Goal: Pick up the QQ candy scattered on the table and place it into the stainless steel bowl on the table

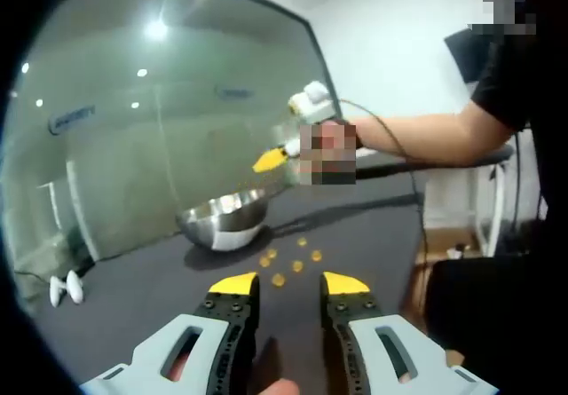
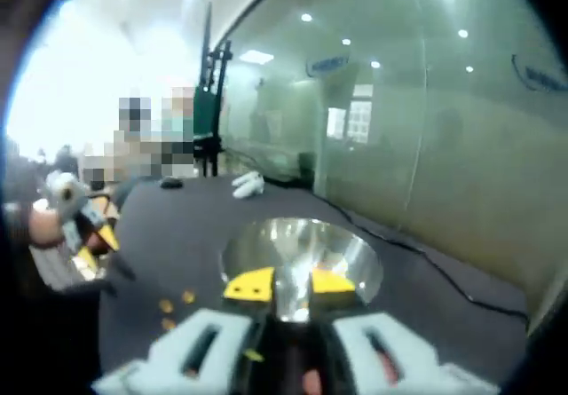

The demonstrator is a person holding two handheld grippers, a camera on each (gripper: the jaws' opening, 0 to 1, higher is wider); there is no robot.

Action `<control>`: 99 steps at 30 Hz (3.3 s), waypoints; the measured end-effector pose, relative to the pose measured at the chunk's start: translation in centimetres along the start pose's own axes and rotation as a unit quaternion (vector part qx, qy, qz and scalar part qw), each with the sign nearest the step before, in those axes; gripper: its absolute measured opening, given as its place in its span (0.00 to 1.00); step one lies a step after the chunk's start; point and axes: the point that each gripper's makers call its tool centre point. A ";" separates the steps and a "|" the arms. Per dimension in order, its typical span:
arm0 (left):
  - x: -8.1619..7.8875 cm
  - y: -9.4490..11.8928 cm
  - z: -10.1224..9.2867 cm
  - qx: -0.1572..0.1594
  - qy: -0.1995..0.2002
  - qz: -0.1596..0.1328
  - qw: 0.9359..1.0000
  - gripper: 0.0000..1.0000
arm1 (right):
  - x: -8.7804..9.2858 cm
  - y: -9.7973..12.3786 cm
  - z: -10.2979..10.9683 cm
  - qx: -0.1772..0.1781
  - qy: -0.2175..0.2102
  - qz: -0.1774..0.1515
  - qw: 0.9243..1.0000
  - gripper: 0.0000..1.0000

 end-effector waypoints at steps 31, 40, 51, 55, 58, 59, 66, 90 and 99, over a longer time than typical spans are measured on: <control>0.3 -0.1 -0.1 0.004 0.001 0.006 1.000 0.29 | 8.5 3.9 5.2 -0.001 -0.047 0.011 0.999 0.16; 0.4 0.2 0.1 0.001 0.000 0.008 1.000 0.29 | 9.2 1.4 5.9 -0.028 -0.038 0.028 0.999 0.17; 0.6 0.6 0.3 -0.006 0.001 0.011 1.000 0.29 | 11.2 -1.1 6.9 -0.052 -0.041 0.038 0.997 0.20; 0.8 0.7 0.4 -0.008 0.002 0.013 1.000 0.29 | 11.5 -1.5 7.6 -0.063 -0.033 0.037 0.997 0.21; 0.9 0.8 0.5 -0.009 0.003 0.014 1.000 0.29 | 11.9 -1.9 7.5 -0.066 -0.031 0.041 0.997 0.22; 0.9 0.8 0.5 -0.010 0.003 0.014 1.000 0.29 | 12.0 -2.0 7.5 -0.067 -0.031 0.041 0.996 0.22; 1.0 0.9 0.5 -0.010 0.002 0.015 1.000 0.29 | 12.3 -2.9 7.7 -0.070 -0.038 0.044 0.996 0.22; 1.1 1.3 0.8 -0.016 0.003 0.017 1.000 0.29 | 12.3 -3.6 9.1 -0.077 -0.035 0.049 0.995 0.19; 1.1 1.4 0.7 -0.017 0.003 0.017 1.000 0.28 | 12.2 -3.6 9.6 -0.077 -0.033 0.048 0.995 0.16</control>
Point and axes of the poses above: the point that each gripper's makers call its tool centre point, and the gripper's own axes: y roughly backward along the fingers, z roughly to its left, x roughly out of its underside, and after that the axes turned 10 degrees about -x, right-handed
